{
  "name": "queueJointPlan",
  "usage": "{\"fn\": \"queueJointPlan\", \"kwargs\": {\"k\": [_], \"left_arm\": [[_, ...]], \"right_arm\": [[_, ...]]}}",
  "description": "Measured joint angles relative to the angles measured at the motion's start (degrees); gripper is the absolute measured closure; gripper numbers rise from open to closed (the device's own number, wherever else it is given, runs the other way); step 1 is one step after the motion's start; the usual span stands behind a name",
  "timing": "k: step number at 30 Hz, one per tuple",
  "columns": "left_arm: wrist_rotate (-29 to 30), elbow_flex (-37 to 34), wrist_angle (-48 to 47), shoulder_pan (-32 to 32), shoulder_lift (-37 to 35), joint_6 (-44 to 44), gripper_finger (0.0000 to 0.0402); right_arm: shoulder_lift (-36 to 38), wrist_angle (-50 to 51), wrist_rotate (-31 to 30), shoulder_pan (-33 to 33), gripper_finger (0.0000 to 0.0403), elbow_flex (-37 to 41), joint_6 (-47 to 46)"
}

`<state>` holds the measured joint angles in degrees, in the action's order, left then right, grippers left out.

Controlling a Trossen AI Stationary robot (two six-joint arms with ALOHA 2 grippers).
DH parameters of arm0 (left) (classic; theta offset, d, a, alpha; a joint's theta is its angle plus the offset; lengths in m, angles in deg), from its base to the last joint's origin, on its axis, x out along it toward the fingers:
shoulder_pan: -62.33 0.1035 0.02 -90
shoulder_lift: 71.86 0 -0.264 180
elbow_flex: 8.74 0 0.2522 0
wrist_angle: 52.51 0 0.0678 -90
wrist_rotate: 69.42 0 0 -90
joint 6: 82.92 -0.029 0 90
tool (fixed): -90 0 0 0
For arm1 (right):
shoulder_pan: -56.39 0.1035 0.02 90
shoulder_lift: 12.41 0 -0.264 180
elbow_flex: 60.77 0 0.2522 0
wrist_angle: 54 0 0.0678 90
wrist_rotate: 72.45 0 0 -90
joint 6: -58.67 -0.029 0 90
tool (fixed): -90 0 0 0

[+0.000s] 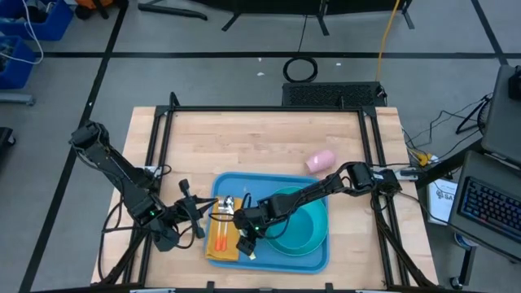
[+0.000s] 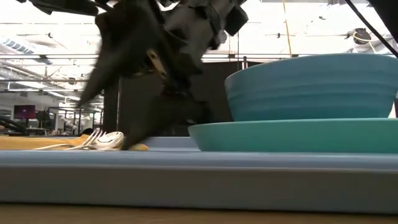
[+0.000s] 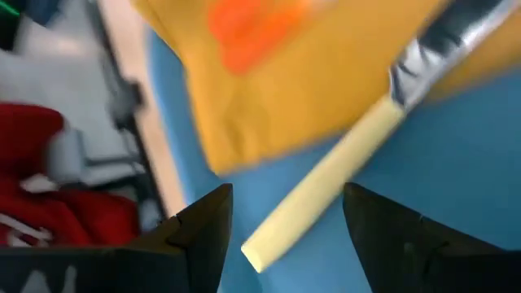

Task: Set up tray
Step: Put the yellow table knife on top of the yellow table napkin to the right of the orange spoon

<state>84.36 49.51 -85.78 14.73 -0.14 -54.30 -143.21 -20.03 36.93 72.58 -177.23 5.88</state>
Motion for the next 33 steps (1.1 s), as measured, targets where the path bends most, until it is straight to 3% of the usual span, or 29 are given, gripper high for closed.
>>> {"fn": "queueJointPlan", "kwargs": {"k": [3,7,12,21,24,29,33], "left_arm": [[-0.42,0.00,0.00,0.00,0.00,0.08,0.0382],[-1.69,0.00,0.02,-0.11,0.00,0.58,0.0382],[-2.05,0.00,0.01,-0.15,0.00,0.68,0.0382],[-2.22,0.00,-0.01,-0.15,0.00,0.61,0.0382],[-2.22,0.00,0.00,-0.13,0.00,0.61,0.0382],[-2.60,0.00,0.01,-0.13,0.00,1.73,0.0382],[-4.85,0.00,-0.04,-0.13,0.00,3.55,0.0382]], "right_arm": [[0.00,-5.55,0.53,-0.11,0.0179,0.00,-2.10],[0.07,-4.54,1.72,-0.35,0.0179,0.00,-3.12],[0.04,-5.06,1.81,-0.75,0.0179,0.00,1.94],[1.73,-4.38,4.28,-0.32,0.0179,0.00,24.84],[3.51,-1.09,5.76,0.03,0.0179,0.00,41.54],[7.11,9.28,-5.71,2.20,0.0179,0.00,67.53],[6.83,14.61,-14.66,1.70,0.0179,0.03,76.71]]}}
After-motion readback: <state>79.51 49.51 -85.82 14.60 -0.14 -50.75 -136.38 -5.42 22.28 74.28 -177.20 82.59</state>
